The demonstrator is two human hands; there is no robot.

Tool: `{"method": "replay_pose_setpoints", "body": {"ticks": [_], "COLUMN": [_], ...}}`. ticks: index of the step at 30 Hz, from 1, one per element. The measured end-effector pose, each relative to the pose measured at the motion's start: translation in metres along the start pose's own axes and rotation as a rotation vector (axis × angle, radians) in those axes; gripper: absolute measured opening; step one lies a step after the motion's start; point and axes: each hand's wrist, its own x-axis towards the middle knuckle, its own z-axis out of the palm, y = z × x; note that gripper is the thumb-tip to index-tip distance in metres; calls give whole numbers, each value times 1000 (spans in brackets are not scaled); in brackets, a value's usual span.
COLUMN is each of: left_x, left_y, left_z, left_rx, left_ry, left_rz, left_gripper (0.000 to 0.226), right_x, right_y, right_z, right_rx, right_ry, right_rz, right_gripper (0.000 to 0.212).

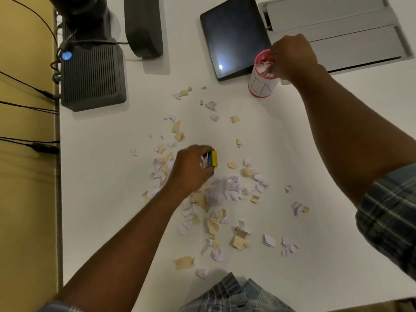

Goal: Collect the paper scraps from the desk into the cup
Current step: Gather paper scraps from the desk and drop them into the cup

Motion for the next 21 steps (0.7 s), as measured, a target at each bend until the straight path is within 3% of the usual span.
{"method": "replay_pose_setpoints", "body": {"ticks": [5,9,15,21], "left_x": [49,97,184,231], "left_y": [54,100,147,168], "left_z": [-16,-25,-14,16], "left_rx": [-82,-24,132,445], "left_ry": [18,92,122,10], "left_rz": [106,193,279,309], "left_gripper": [41,39,31,36], "right_x": [-70,-142,-217,-241], "right_y": [0,-10,-37,-48], "right_z": [22,66,106,118], "right_rx": [313,551,669,695], "right_ry": [316,197,-59,-91], "right_rz": [39,66,22,-51], "right_gripper": [32,27,22,26]}}
